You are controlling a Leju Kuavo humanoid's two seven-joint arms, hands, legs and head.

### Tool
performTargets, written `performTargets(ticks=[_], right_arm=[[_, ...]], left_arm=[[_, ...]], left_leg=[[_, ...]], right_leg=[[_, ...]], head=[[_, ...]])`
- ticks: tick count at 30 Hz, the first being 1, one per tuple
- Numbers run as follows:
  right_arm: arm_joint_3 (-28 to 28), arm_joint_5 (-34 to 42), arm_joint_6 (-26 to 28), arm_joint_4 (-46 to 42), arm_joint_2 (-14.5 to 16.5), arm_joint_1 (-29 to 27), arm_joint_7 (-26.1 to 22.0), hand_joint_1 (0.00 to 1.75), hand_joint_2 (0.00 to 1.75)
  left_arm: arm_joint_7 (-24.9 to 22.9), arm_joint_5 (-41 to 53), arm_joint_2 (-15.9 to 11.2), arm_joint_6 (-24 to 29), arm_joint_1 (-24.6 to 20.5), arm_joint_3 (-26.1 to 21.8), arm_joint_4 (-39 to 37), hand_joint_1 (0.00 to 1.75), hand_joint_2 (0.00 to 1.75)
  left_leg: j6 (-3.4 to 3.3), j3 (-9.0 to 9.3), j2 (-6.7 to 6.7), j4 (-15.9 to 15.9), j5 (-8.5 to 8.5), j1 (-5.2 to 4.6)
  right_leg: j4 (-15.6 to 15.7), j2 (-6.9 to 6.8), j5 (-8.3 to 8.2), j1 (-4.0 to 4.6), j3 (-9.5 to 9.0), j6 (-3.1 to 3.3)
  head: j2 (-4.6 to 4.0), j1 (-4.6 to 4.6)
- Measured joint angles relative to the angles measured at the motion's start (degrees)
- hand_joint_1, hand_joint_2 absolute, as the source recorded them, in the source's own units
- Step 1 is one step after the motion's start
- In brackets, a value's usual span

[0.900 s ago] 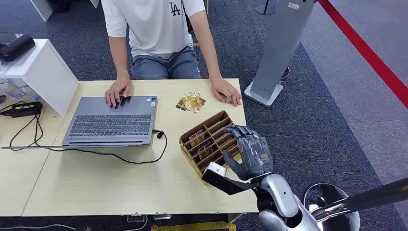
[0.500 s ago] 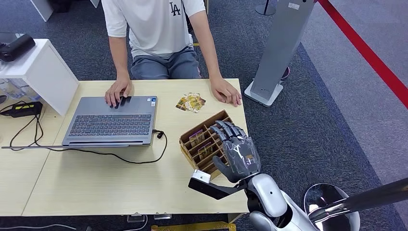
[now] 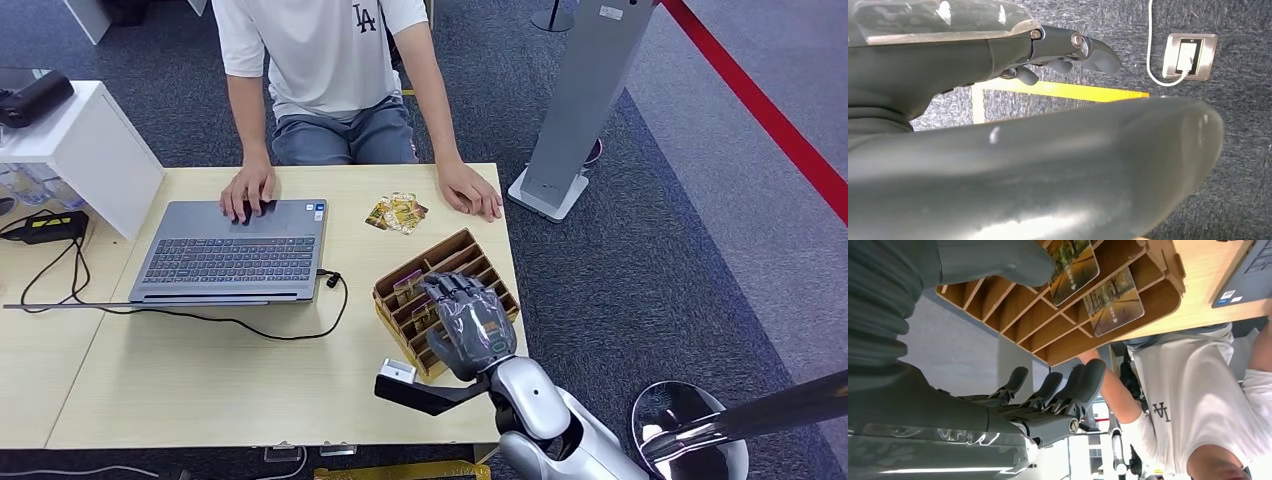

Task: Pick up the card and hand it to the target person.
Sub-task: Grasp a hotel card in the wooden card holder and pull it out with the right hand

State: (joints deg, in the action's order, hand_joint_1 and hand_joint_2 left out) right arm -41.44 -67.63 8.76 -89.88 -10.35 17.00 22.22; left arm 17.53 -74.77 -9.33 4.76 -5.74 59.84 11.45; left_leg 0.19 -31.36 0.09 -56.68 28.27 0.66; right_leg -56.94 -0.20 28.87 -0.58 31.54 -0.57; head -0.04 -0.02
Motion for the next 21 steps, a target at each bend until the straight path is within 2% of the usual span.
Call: performTargets(ticks=[8,21], right_arm=[[-1.3,0.9,1.4,4.7,1.1,2.3,-0.8,0.59,1.75],[-2.8,1.9,2.2,8.2,1.7,4.1,-0.8,0.72,1.75]], left_arm=[[0.0,0.0,0.0,0.0,0.0,0.0,0.0,0.0,0.0],[0.0,0.0,0.0,0.0,0.0,0.0,0.0,0.0,0.0]], left_leg=[[0.0,0.0,0.0,0.0,0.0,0.0],[0.0,0.01,0.0,0.0,0.0,0.0]], right_leg=[[0.0,0.0,0.0,0.0,0.0,0.0],[0.0,0.0,0.0,0.0,0.0,0.0]], head=[[0.0,-0.04],[0.0,-0.02]])
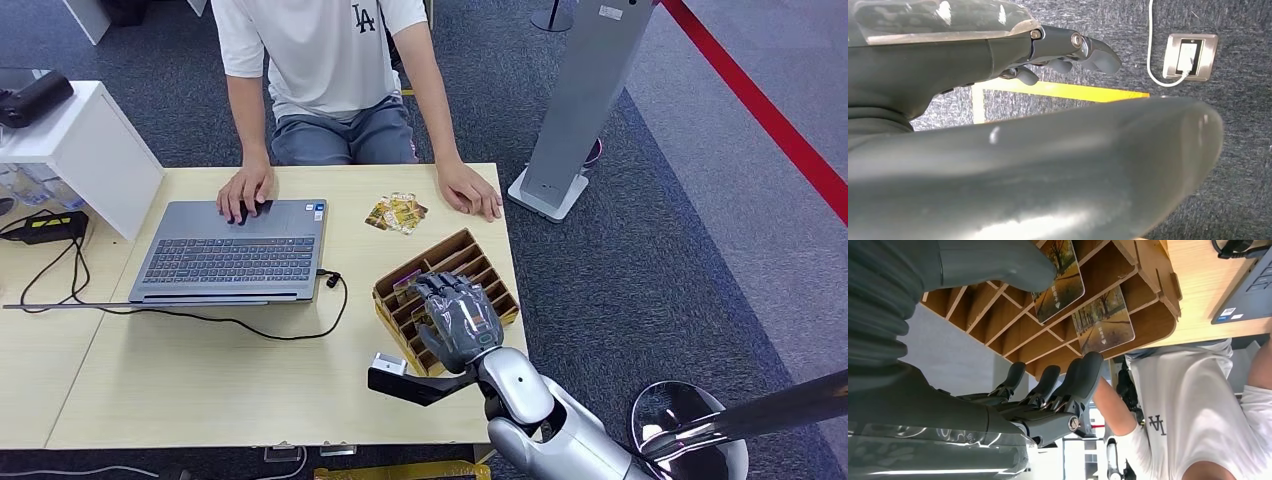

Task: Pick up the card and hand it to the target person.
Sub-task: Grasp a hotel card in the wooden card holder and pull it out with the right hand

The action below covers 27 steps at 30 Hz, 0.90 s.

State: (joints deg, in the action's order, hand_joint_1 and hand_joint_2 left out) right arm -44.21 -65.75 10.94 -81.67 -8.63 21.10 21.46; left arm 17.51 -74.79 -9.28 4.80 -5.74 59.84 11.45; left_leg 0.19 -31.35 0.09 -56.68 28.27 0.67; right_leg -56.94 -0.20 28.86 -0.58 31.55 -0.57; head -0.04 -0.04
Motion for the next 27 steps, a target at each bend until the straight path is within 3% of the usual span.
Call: performTargets(ticks=[21,27], right_arm=[[-1.3,1.9,0.2,3.9,0.2,0.3,0.0,0.72,1.75],[-1.3,2.1,0.2,4.3,0.2,0.3,0.1,0.86,1.75]], left_arm=[[0.0,0.0,0.0,0.0,0.0,0.0,0.0,0.0,0.0],[0.0,0.0,0.0,0.0,0.0,0.0,0.0,0.0,0.0]], left_leg=[[0.0,0.01,0.0,0.0,0.0,0.0],[0.0,0.01,0.0,0.0,0.0,0.0]], right_leg=[[0.0,0.0,0.0,0.0,0.0,0.0],[0.0,0.0,0.0,0.0,0.0,0.0]], head=[[0.0,-0.02],[0.0,-0.01]])
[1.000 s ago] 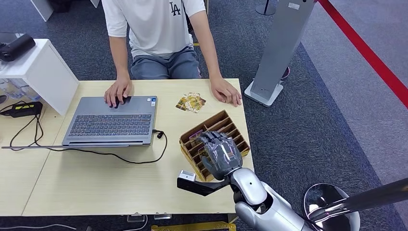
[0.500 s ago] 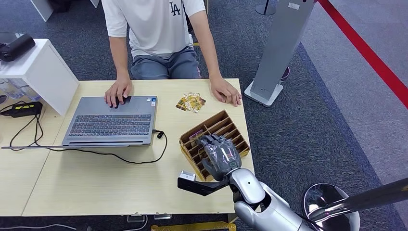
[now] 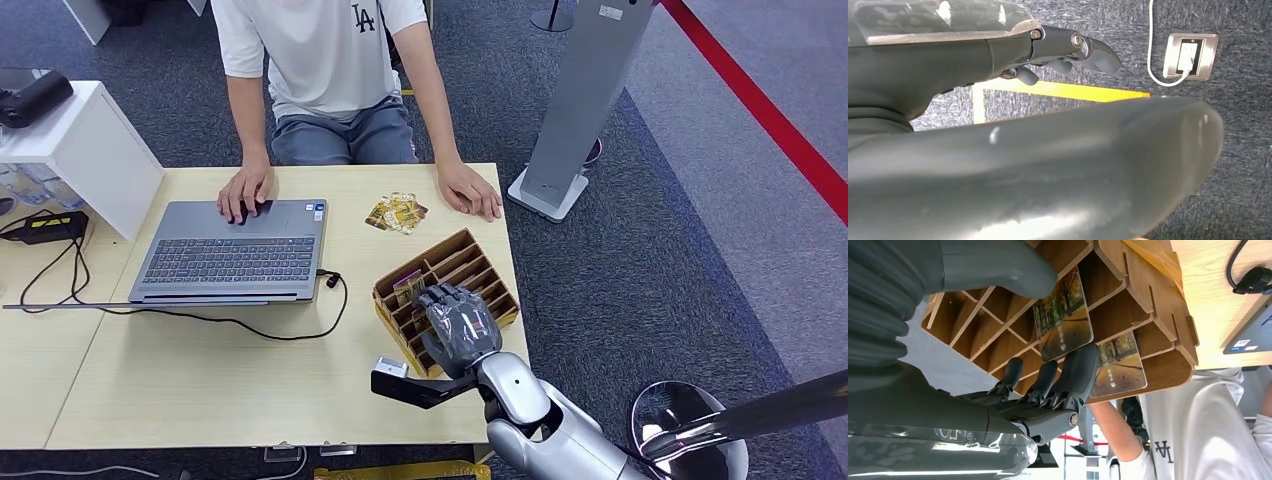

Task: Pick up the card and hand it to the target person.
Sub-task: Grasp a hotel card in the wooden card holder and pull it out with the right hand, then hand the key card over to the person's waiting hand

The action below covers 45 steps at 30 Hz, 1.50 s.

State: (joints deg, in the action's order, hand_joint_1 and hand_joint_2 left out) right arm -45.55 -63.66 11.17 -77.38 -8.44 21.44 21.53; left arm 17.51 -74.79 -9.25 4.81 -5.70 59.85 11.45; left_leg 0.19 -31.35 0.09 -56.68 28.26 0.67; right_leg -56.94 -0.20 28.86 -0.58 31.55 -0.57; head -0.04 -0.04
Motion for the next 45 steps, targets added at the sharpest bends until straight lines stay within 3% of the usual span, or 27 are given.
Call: performTargets(ticks=[5,7,17,24,33,45], right_arm=[[0.0,0.4,0.0,0.2,0.0,0.0,0.1,1.3,1.75],[0.0,0.4,0.0,0.2,0.0,0.0,0.1,1.34,1.75],[0.0,0.4,0.0,0.2,0.0,0.4,0.7,1.37,1.75],[0.0,0.4,0.0,0.1,0.0,0.5,0.7,1.49,1.75],[0.0,0.2,0.0,-0.6,-0.1,0.5,0.8,1.48,1.75],[0.1,-6.9,0.5,-13.1,-3.0,5.1,4.4,1.48,1.75]], left_arm=[[0.0,0.0,0.0,0.0,0.0,0.0,0.0,0.0,0.0],[0.0,0.0,0.0,0.0,0.0,0.0,0.0,0.0,0.0],[0.0,0.0,0.0,0.0,0.0,0.0,0.0,0.0,0.0],[0.0,0.1,0.0,0.0,0.0,0.0,0.0,0.0,0.0],[0.8,0.7,0.0,-0.5,0.0,0.1,0.0,0.0,0.0],[1.2,0.3,0.0,-0.4,0.1,0.1,0.0,0.0,0.0]], left_leg=[[0.0,0.01,0.0,0.0,0.0,0.0],[0.0,0.01,0.0,0.0,0.0,0.0],[0.0,0.02,0.0,0.0,0.0,0.0],[0.0,0.02,0.0,0.0,0.0,0.0],[0.0,0.02,0.0,0.0,0.0,0.0],[0.01,0.04,-0.01,0.0,-0.02,0.0]], right_leg=[[0.0,0.0,0.0,0.0,0.0,0.0],[0.0,0.0,0.0,0.0,0.0,0.0],[0.0,0.0,0.0,0.0,-0.01,0.0],[0.0,0.0,0.0,0.0,-0.01,0.0],[0.0,0.0,0.0,0.0,-0.01,0.0],[0.0,0.02,-0.03,0.0,-0.01,-0.01]], head=[[0.0,0.01],[0.0,0.0],[0.0,0.0],[0.0,0.02],[0.0,0.01],[0.0,-0.01]])
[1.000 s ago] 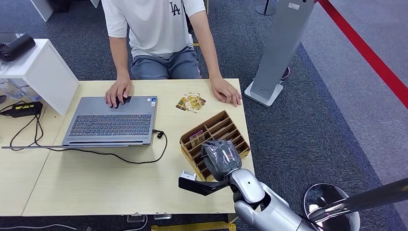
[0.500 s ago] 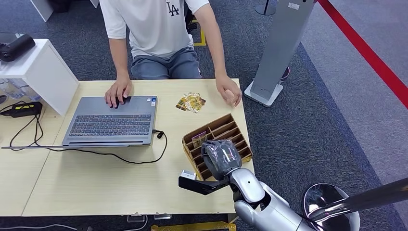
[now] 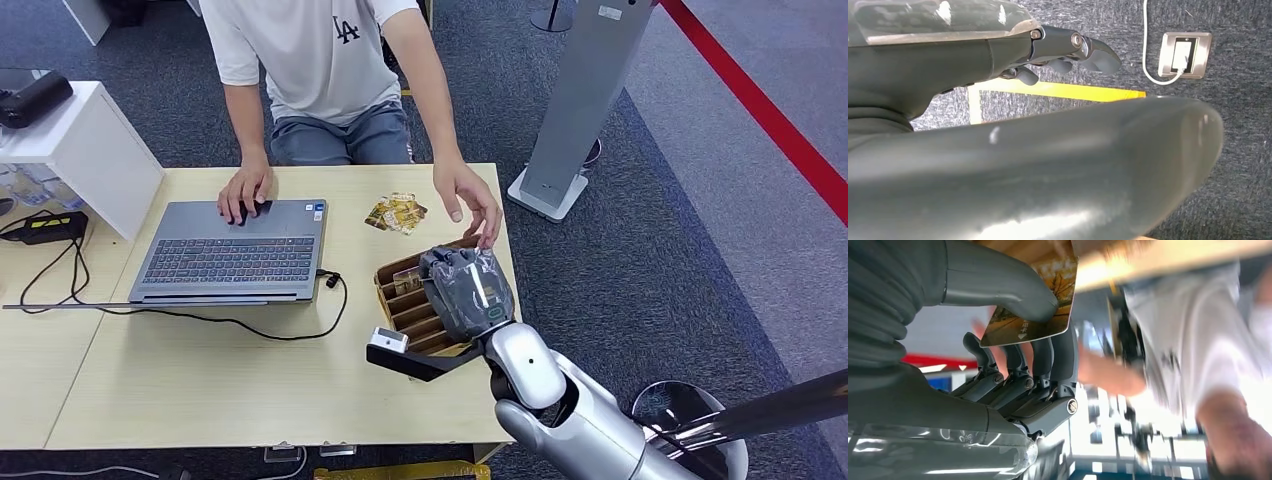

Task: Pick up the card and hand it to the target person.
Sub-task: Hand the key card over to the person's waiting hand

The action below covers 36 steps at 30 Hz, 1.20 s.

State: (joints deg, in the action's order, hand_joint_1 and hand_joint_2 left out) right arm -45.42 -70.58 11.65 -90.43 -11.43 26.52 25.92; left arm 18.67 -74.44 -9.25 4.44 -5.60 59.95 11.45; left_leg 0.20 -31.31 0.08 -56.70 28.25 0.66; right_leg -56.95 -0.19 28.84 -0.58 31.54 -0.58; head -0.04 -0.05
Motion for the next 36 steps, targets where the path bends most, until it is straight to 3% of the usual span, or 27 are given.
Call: performTargets(ticks=[8,16,19,23,28,32,36], right_arm=[[0.0,-5.8,12.1,-8.6,-0.7,2.9,-2.6,1.48,1.75],[-0.1,-7.0,24.7,-7.5,-0.1,2.9,-5.6,1.48,1.75],[-0.2,-6.6,27.1,-5.5,0.4,2.9,-6.7,1.48,1.75],[-0.2,-5.9,27.5,-2.2,1.4,2.9,-7.4,0.13,1.75],[-0.2,-4.4,27.2,1.4,2.1,2.9,-7.4,0.0,1.75],[-0.3,-1.4,27.1,3.5,2.5,2.9,-7.6,0.0,1.75],[-0.3,11.7,26.7,4.8,2.8,2.5,-10.8,0.0,1.75]], left_arm=[[-0.4,-0.4,0.2,0.2,0.0,0.0,0.0,0.0,0.0],[-0.6,-0.5,0.6,0.2,0.0,0.0,0.0,0.0,0.0],[-0.6,-0.5,0.7,0.0,-0.1,0.0,0.0,0.0,0.0],[-0.6,-0.2,0.9,-0.3,-0.2,0.0,0.0,0.0,0.0],[-0.3,0.2,0.9,-0.8,-0.4,0.0,0.0,0.0,0.0],[0.2,-0.3,0.9,-0.6,-0.3,0.0,0.0,0.0,0.0],[0.3,-0.8,0.9,-0.1,-0.3,0.0,0.0,0.0,0.0]], left_leg=[[0.0,-0.01,0.01,0.0,0.0,0.0],[0.0,-0.01,0.01,0.0,0.0,0.0],[0.0,-0.01,0.01,0.0,0.0,0.0],[0.0,-0.01,0.01,0.0,0.0,0.0],[0.0,-0.02,0.01,0.0,0.0,0.0],[0.0,-0.03,0.01,0.0,0.0,0.0],[0.0,-0.04,0.01,0.0,0.0,0.0]], right_leg=[[0.0,-0.01,0.0,0.0,-0.01,0.0],[0.0,-0.01,0.0,0.0,-0.02,0.0],[0.0,-0.01,0.0,0.0,-0.02,0.0],[0.0,-0.01,0.0,0.0,-0.02,0.0],[0.0,-0.01,0.0,0.0,-0.02,0.0],[0.0,-0.01,0.0,0.0,-0.01,0.0],[0.0,-0.01,0.01,0.0,0.0,0.0]], head=[[0.0,-0.02],[0.0,0.04],[0.0,0.02],[0.0,-0.03],[0.0,0.02],[0.0,0.04],[0.0,0.02]])
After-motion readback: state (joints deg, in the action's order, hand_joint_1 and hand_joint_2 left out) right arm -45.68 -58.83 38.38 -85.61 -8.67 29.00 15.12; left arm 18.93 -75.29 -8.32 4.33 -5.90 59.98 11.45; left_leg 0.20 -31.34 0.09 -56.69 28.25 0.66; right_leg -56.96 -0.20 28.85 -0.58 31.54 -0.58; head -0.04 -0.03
